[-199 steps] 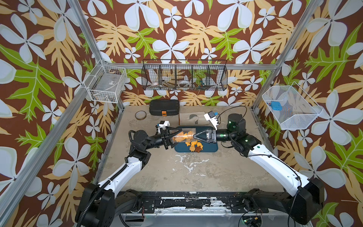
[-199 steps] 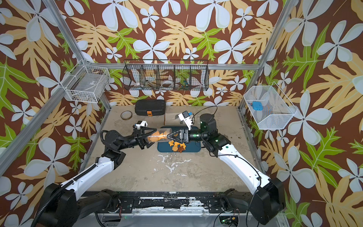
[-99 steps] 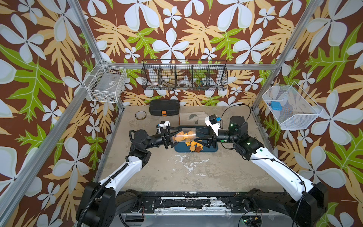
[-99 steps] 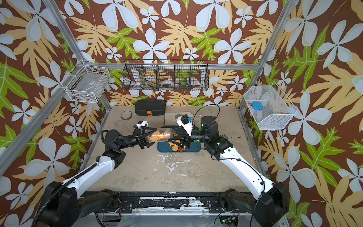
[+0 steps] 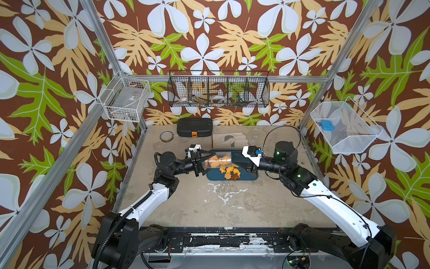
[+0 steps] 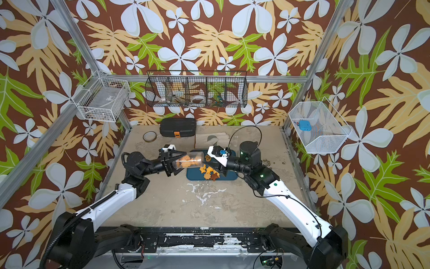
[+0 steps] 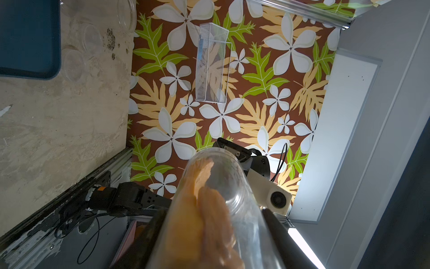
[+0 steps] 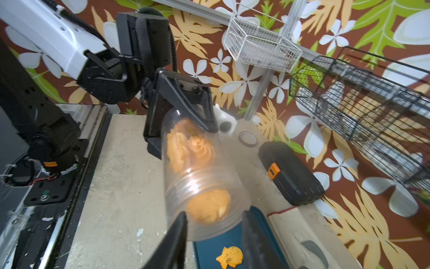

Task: Pour the cookies out of the jar
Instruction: Unscrew the lid from the jar.

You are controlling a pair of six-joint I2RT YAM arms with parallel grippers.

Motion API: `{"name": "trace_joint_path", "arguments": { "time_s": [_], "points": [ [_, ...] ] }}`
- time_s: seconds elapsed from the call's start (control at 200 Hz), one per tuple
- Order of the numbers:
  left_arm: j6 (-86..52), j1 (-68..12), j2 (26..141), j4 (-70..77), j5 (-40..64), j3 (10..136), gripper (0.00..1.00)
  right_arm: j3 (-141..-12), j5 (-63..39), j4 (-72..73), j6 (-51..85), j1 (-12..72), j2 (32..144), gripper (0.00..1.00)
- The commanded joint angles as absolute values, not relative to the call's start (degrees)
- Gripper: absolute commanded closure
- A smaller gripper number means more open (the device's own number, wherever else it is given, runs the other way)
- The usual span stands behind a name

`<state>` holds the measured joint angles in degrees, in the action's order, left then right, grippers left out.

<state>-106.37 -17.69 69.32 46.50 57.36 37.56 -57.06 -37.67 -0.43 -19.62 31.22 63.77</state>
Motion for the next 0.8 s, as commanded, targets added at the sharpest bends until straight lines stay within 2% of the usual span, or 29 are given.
{"name": "trace_joint_path", "arguments": {
  "time_s": [0.0, 0.065, 0.135, 0.235, 0.285, 0.36, 0.435, 0.505, 0.796],
  "points": [
    [-106.26, -17.49, 69.26, 48.27, 57.92, 37.98, 0.51, -55.88, -35.16, 0.88, -20.33, 31.12, 62.09, 0.64],
    [-106.32, -17.49, 69.26, 48.25, 57.93, 38.01, 0.51, -55.29, -35.35, 0.67, -18.07, 30.83, 61.87, 0.60],
    [-106.28, -17.49, 69.18, 48.30, 57.92, 38.26, 0.51, -55.40, -35.79, 2.22, -9.97, 29.71, 62.11, 0.48],
    [-106.26, -17.49, 69.01, 48.26, 57.88, 38.50, 0.51, -58.15, -39.12, 4.02, 11.69, 25.73, 64.25, 0.12],
    [-106.22, -17.49, 68.99, 48.25, 57.84, 38.62, 0.51, -61.44, -43.39, 1.63, 22.50, 23.39, 66.87, 0.04],
    [-106.09, -17.50, 68.91, 48.25, 57.79, 38.67, 0.51, -66.54, -52.31, -4.39, 35.30, 21.37, 72.21, 0.00],
    [-105.55, -17.49, 68.82, 47.65, 57.83, 39.08, 0.51, -70.11, -59.77, -10.96, 37.58, 22.13, 76.49, 0.00],
    [-104.52, -17.49, 68.76, 46.44, 57.94, 39.59, 0.51, -71.78, -59.80, -15.00, 36.70, 23.08, 76.66, 0.00],
    [-103.88, -17.53, 68.12, 45.86, 57.92, 39.84, 0.51, -71.02, -61.08, -10.10, 41.03, 28.26, 79.08, 0.02]
  ]
}}
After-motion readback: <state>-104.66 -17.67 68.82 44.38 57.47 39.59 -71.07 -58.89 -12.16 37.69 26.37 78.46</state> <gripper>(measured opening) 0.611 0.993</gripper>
